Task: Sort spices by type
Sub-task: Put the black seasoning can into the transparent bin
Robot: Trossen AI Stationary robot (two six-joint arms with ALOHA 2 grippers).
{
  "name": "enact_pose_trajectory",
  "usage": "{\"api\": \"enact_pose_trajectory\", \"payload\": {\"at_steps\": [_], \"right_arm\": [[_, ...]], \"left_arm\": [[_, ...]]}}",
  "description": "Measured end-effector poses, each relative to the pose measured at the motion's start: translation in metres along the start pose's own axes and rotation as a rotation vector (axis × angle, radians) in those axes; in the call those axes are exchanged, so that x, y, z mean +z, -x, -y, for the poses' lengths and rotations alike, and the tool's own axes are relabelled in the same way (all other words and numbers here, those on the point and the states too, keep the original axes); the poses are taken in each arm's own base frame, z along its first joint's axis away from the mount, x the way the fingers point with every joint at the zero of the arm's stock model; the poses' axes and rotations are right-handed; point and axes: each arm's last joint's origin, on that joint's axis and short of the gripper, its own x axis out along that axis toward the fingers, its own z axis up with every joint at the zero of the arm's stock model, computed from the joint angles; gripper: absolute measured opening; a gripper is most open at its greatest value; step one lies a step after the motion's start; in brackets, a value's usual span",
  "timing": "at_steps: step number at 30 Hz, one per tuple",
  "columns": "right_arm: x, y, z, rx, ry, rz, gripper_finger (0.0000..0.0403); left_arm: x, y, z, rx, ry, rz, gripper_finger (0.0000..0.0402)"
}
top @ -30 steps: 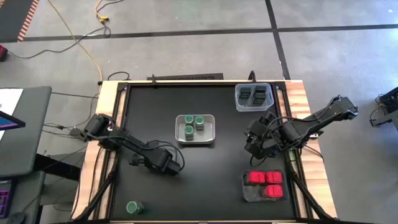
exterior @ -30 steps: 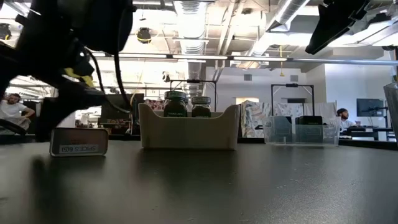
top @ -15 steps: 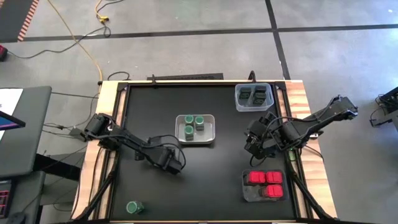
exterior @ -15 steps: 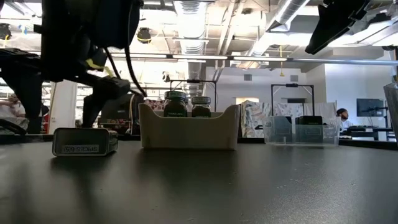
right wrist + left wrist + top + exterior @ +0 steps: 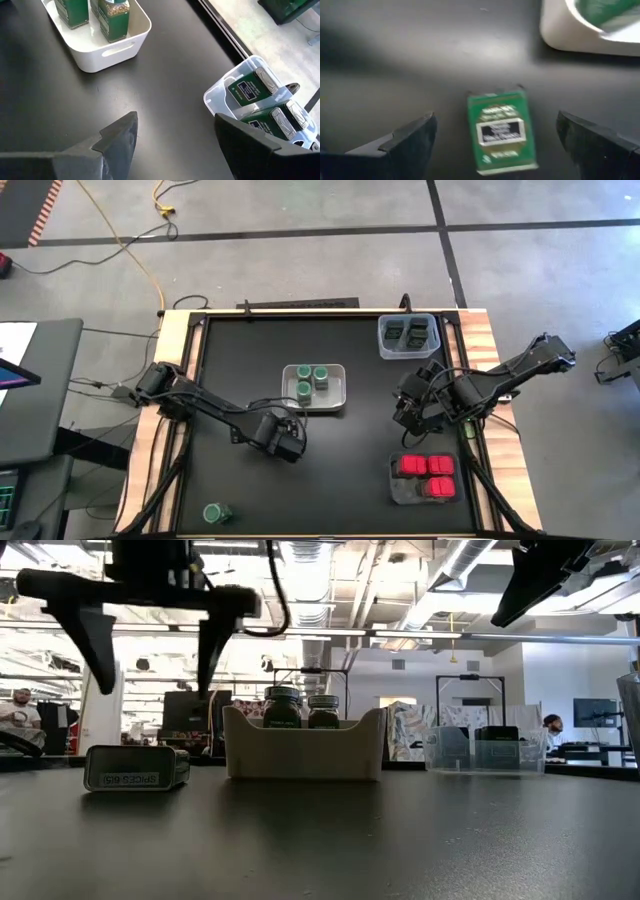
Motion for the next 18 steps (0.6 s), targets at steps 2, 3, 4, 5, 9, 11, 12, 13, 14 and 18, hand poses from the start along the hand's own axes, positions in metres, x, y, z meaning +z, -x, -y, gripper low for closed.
{"api": "enact_pose_trajectory", "payload": {"at_steps": [2,3,4,5,9,11,12,13,14,18], "right_arm": [[0.000,0.000,0.000,0.000,0.009,0.000,0.0295],[0.000,0.000,0.000,0.000,0.010,0.000,0.0295],[0.000,0.000,0.000,0.000,0.010,0.000,0.0295],[0.000,0.000,0.000,0.000,0.011,0.000,0.0295],[0.000,0.000,0.000,0.002,0.012,0.000,0.0295],[0.000,0.000,0.000,0.002,0.013,0.000,0.0295],[0.000,0.000,0.000,0.003,0.013,0.000,0.0295],[0.000,0.000,0.000,0.002,0.014,-0.001,0.0295],[0.000,0.000,0.000,0.003,0.017,-0.001,0.0295],[0.000,0.000,0.000,0.003,0.020,-0.002,0.0295]], "left_arm": [[-0.001,0.002,0.003,-0.028,0.018,-0.016,0.0389],[-0.002,0.002,0.005,-0.044,0.028,-0.026,0.0389],[-0.003,0.000,0.006,-0.059,0.038,-0.036,0.0389],[-0.005,-0.001,0.008,-0.076,0.050,-0.049,0.0389],[-0.014,-0.010,0.011,-0.143,0.082,-0.088,0.0389],[-0.016,-0.012,0.009,-0.137,0.122,-0.087,0.0389],[-0.016,-0.013,0.008,-0.131,0.134,-0.086,0.0389],[-0.016,-0.014,0.007,-0.121,0.139,-0.089,0.0389],[-0.017,-0.016,0.006,-0.109,0.141,-0.096,0.0389],[-0.022,-0.020,0.003,-0.096,0.165,-0.119,0.0389]]}}
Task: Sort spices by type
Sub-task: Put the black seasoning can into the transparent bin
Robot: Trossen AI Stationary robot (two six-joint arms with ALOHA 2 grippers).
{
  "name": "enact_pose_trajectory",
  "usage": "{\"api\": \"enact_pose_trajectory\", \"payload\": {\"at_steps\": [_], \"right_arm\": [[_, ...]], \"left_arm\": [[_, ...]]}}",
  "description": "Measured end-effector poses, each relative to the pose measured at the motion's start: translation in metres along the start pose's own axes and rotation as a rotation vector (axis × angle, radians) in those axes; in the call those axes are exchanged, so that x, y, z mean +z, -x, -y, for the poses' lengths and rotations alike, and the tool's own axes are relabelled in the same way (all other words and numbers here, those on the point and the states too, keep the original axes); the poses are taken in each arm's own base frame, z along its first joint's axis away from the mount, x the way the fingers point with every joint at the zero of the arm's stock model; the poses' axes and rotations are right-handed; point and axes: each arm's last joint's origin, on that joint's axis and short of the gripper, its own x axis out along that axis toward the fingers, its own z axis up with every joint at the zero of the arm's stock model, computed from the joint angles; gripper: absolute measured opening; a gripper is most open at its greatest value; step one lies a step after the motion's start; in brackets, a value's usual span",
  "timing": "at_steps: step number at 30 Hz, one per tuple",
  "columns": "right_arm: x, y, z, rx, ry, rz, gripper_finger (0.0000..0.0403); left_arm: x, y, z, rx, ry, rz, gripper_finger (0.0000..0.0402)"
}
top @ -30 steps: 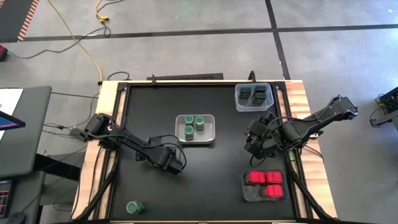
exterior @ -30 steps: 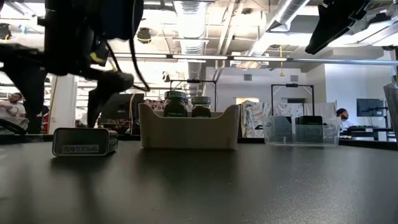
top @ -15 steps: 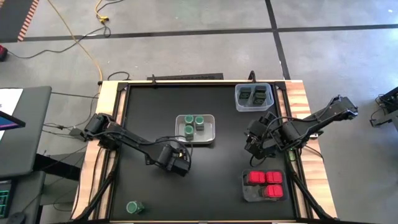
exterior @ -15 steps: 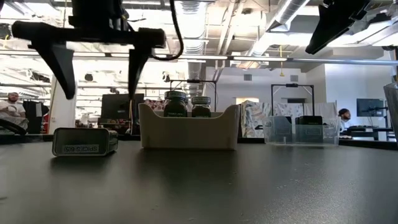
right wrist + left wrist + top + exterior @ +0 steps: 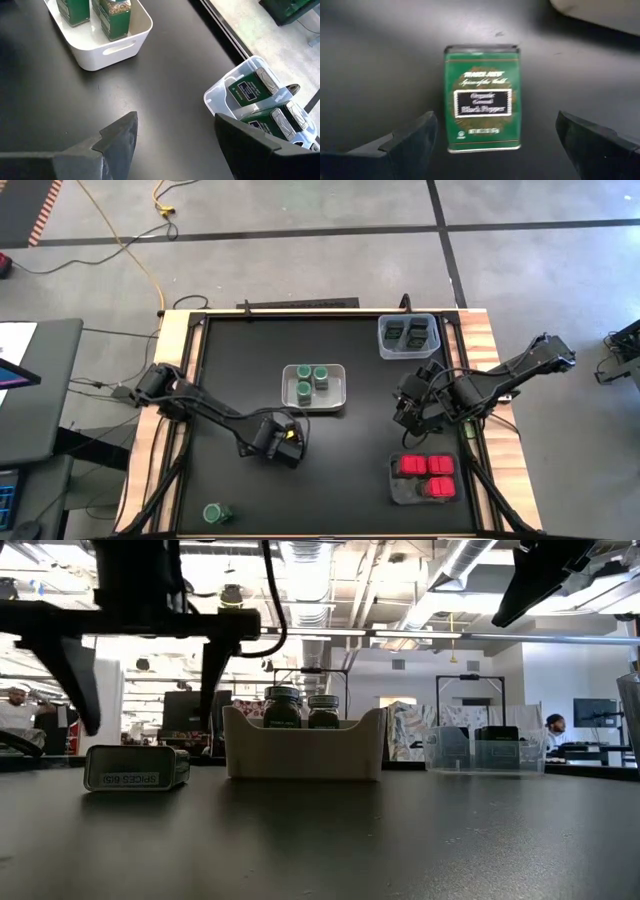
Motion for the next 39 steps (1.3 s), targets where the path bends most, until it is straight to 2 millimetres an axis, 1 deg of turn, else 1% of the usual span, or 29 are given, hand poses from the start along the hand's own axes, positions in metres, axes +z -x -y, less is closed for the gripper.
{"api": "enact_pose_trajectory", "payload": {"at_steps": [7,15,20,31,35,39], "right_arm": [[0.000,0.000,0.000,0.001,0.004,-0.002,0.0295],[0.000,0.000,0.000,0.001,0.025,-0.002,0.0295],[0.000,0.000,0.000,0.001,0.027,-0.002,0.0295],[0.000,0.000,0.000,0.001,0.028,-0.002,0.0295],[0.000,0.000,0.000,0.001,0.028,-0.002,0.0295],[0.000,0.000,0.000,0.001,0.027,-0.002,0.0295]], "left_arm": [[-0.002,-0.008,-0.004,0.008,0.018,-0.019,0.0389],[-0.006,-0.029,-0.008,-0.038,0.035,-0.067,0.0389],[-0.005,-0.040,-0.015,-0.001,0.032,-0.098,0.0389],[-0.006,-0.051,-0.020,-0.028,0.027,-0.136,0.0388],[-0.006,-0.051,-0.021,-0.010,0.027,-0.149,0.0371],[-0.006,-0.052,-0.021,0.000,0.025,-0.148,0.0337]]}}
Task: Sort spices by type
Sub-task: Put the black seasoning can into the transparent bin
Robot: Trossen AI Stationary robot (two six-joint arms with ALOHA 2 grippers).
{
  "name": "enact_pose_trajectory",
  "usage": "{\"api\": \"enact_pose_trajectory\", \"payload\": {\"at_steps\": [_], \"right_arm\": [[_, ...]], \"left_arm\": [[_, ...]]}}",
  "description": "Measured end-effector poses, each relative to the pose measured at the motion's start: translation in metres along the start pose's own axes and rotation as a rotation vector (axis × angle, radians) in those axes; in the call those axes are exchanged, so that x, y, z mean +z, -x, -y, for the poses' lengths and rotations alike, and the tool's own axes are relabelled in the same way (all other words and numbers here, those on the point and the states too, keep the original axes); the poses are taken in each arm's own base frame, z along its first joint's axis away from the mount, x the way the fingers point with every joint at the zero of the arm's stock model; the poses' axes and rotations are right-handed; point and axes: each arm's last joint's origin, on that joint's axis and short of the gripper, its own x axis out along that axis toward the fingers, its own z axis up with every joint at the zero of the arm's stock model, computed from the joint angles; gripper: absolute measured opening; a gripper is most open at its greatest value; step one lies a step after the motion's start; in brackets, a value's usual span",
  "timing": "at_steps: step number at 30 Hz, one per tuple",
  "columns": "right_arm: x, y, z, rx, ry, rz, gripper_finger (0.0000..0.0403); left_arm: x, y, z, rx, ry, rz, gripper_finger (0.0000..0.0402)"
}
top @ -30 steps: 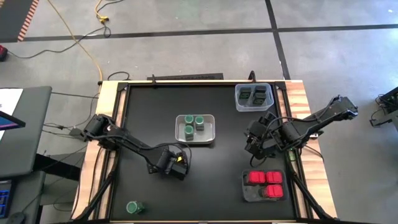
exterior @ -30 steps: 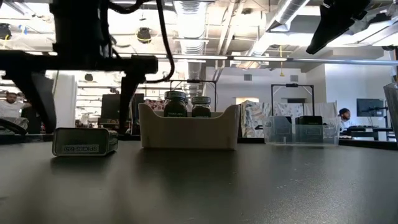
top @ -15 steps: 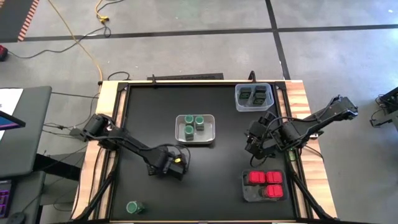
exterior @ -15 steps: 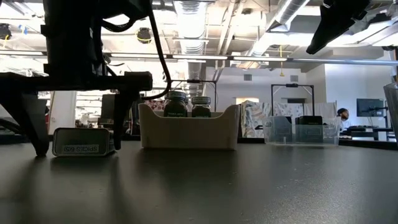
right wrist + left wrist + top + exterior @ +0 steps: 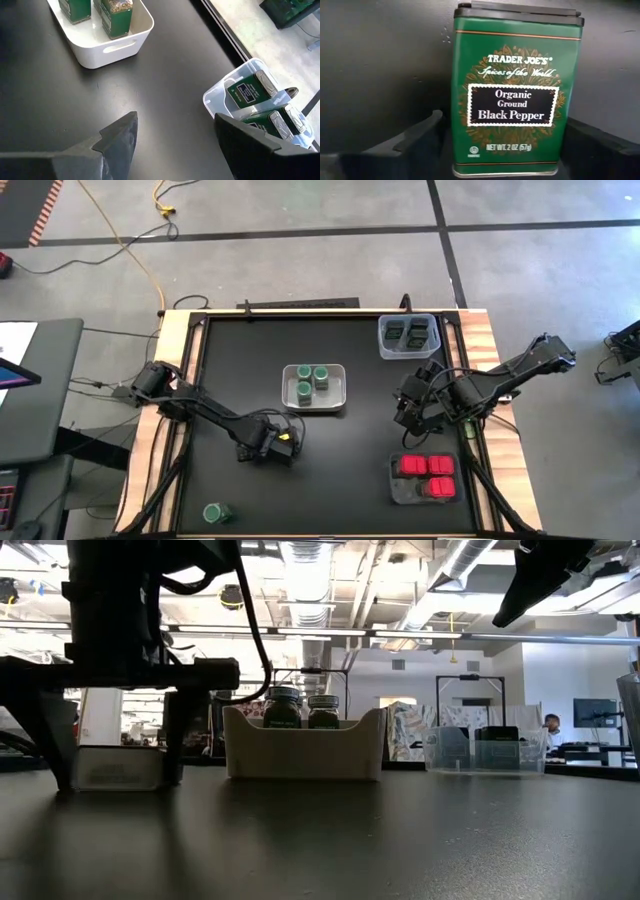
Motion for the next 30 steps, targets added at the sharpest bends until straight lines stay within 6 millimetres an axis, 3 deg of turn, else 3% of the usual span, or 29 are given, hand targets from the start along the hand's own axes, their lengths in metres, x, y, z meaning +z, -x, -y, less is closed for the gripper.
{"api": "enact_pose_trajectory", "payload": {"at_steps": [8,15,21,30], "right_arm": [[0.000,0.000,0.000,0.000,-0.003,0.000,0.0295],[0.001,0.000,-0.001,0.007,-0.012,0.007,0.0295],[0.003,0.000,-0.003,0.021,-0.033,0.023,0.0295],[0.005,0.000,-0.005,0.039,-0.095,0.040,0.0295]], "left_arm": [[0.001,0.000,-0.002,0.017,-0.015,0.008,0.0271],[0.002,0.003,-0.004,0.025,-0.050,0.016,0.0279],[0.003,0.019,-0.016,-0.002,-0.081,0.097,0.0277],[0.008,0.062,-0.044,-0.085,-0.167,0.234,0.0276]]}}
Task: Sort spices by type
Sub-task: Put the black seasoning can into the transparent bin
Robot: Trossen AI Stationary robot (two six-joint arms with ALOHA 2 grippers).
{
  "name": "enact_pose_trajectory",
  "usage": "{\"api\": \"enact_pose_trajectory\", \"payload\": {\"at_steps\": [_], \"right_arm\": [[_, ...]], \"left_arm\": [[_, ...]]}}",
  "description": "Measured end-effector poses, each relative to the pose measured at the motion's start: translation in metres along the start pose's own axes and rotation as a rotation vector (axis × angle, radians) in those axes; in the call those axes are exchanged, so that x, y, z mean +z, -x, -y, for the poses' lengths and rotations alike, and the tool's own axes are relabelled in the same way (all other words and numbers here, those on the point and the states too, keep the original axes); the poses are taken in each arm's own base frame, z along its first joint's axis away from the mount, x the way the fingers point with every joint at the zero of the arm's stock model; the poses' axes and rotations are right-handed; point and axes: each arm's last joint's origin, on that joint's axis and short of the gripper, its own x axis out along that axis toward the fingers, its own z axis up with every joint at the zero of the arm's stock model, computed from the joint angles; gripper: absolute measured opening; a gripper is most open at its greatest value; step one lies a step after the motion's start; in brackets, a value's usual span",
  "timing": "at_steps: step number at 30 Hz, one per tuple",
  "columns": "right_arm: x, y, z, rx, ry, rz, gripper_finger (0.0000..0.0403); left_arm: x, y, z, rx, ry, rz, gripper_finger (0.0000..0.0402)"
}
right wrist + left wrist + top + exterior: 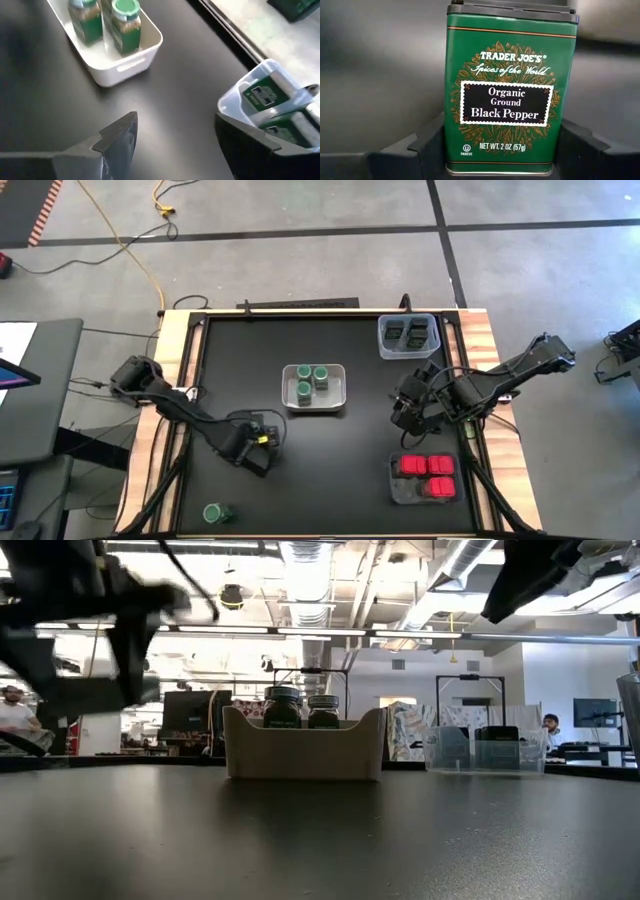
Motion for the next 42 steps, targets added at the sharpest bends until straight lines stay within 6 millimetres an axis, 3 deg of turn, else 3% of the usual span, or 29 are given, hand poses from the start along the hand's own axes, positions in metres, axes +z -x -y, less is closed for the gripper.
{"api": "enact_pose_trajectory", "payload": {"at_steps": [5,12,20,27,32,42], "right_arm": [[0.007,-0.003,-0.003,0.034,-0.160,0.038,0.0295],[0.029,-0.006,-0.009,0.129,-0.389,0.151,0.0295],[0.067,-0.004,-0.015,0.254,-0.457,0.402,0.0295],[0.091,0.002,-0.010,0.319,-0.462,0.569,0.0295],[0.105,0.003,-0.001,0.372,-0.476,0.584,0.0294],[0.129,0.017,0.043,0.243,-0.454,0.425,0.0289]], "left_arm": [[0.016,0.025,-0.008,-0.182,-0.066,0.182,0.0276],[0.048,0.053,-0.007,-0.357,-0.305,0.449,0.0276],[0.072,0.065,0.006,-0.292,-0.734,0.791,0.0276],[0.080,0.066,0.028,-0.155,-1.098,0.905,0.0275],[0.079,0.071,0.039,-0.122,-1.255,0.967,0.0275],[0.077,0.090,0.062,-0.203,-1.390,1.080,0.0275]]}}
